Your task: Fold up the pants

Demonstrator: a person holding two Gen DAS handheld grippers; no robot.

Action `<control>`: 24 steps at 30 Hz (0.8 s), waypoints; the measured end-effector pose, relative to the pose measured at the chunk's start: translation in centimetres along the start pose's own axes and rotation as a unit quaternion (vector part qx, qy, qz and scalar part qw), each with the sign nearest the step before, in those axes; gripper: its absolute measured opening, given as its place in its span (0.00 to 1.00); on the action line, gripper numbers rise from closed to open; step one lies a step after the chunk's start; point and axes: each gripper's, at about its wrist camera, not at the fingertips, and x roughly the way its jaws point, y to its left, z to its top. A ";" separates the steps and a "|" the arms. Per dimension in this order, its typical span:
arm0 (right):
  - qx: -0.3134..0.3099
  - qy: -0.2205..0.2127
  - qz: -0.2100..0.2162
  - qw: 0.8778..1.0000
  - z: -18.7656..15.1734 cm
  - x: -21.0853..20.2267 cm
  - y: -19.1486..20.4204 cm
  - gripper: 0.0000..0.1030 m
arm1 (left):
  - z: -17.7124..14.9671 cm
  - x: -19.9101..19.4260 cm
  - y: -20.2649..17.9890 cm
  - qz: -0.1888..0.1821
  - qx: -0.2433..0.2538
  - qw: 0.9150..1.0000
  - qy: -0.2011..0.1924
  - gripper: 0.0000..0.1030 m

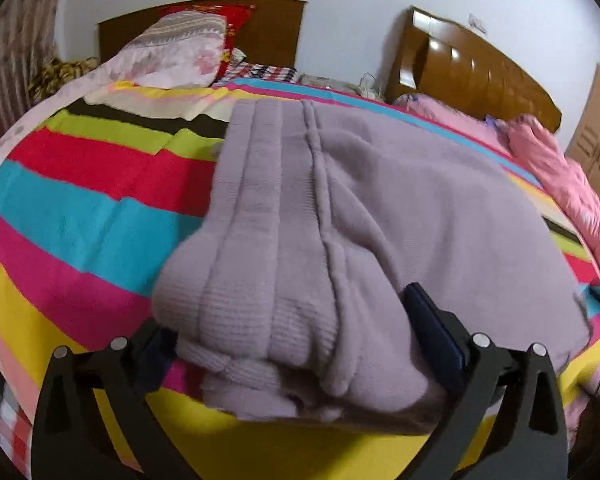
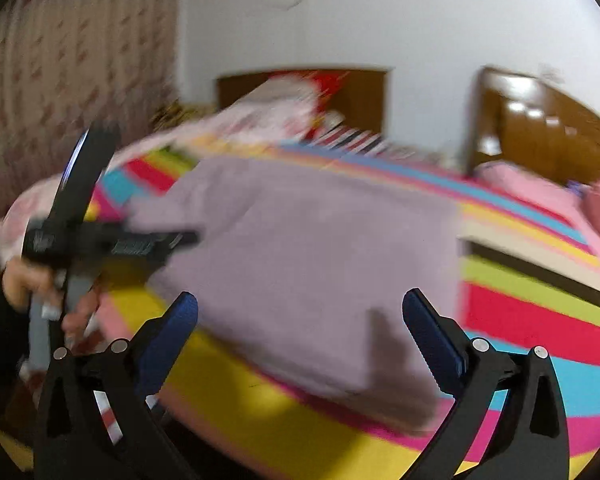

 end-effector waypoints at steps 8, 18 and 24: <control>-0.082 0.020 -0.043 0.995 -1.8 1.3 1.7 0.96 | 2.1 -7.3 -3.1 0.080 0.005 0.991 -0.108 0.93; -0.065 0.016 -0.033 0.997 -2.1 0.8 1.7 0.96 | 5.3 1.0 -5.9 -0.071 0.027 0.997 0.031 0.80; -0.050 0.019 -0.010 0.999 -1.9 0.1 1.0 0.96 | 1.8 -0.3 -6.9 -0.010 0.130 0.991 -0.013 0.74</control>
